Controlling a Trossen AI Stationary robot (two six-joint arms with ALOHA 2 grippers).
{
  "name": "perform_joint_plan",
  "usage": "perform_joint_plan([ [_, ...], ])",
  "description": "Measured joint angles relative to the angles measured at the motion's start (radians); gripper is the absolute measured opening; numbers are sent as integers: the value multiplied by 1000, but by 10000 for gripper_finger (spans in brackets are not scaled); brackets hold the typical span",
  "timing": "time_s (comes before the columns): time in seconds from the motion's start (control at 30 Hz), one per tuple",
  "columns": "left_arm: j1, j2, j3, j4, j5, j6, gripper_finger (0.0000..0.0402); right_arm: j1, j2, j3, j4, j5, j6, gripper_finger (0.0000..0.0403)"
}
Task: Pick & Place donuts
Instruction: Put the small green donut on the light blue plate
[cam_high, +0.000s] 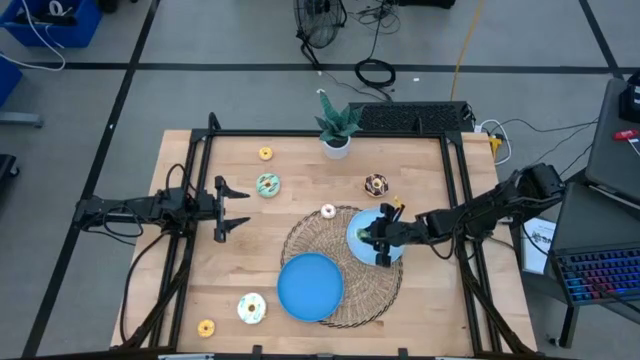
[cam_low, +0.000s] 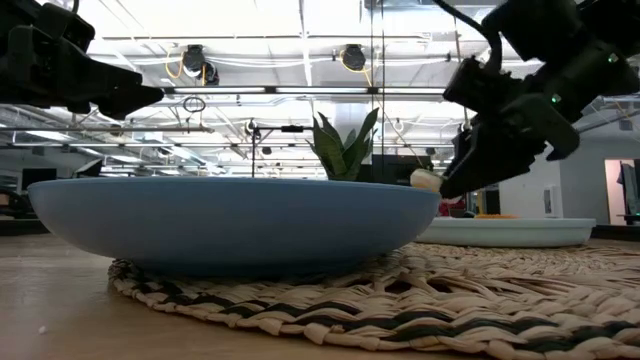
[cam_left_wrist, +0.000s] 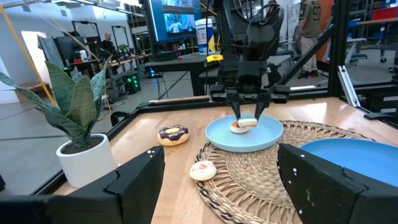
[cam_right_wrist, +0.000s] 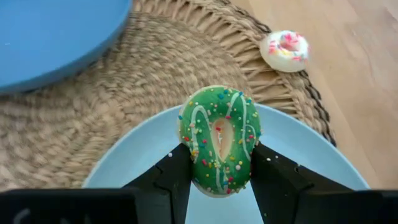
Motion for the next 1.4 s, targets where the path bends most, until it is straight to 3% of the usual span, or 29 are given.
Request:
perform_joint_plan([
  [0.3, 0, 0, 0, 0, 0, 0, 306, -1, 2, -16, 66, 2, -20, 143],
  [0.67, 0, 0, 0, 0, 0, 0, 306, -43, 153, -10, 219, 3, -34, 165],
  [1.13, 0, 0, 0, 0, 0, 0, 306, -58, 148, -9, 131, -4, 11, 182],
  [1.4, 0, 0, 0, 0, 0, 0, 306, -79, 148, -9, 124, -56, 60, 228],
])
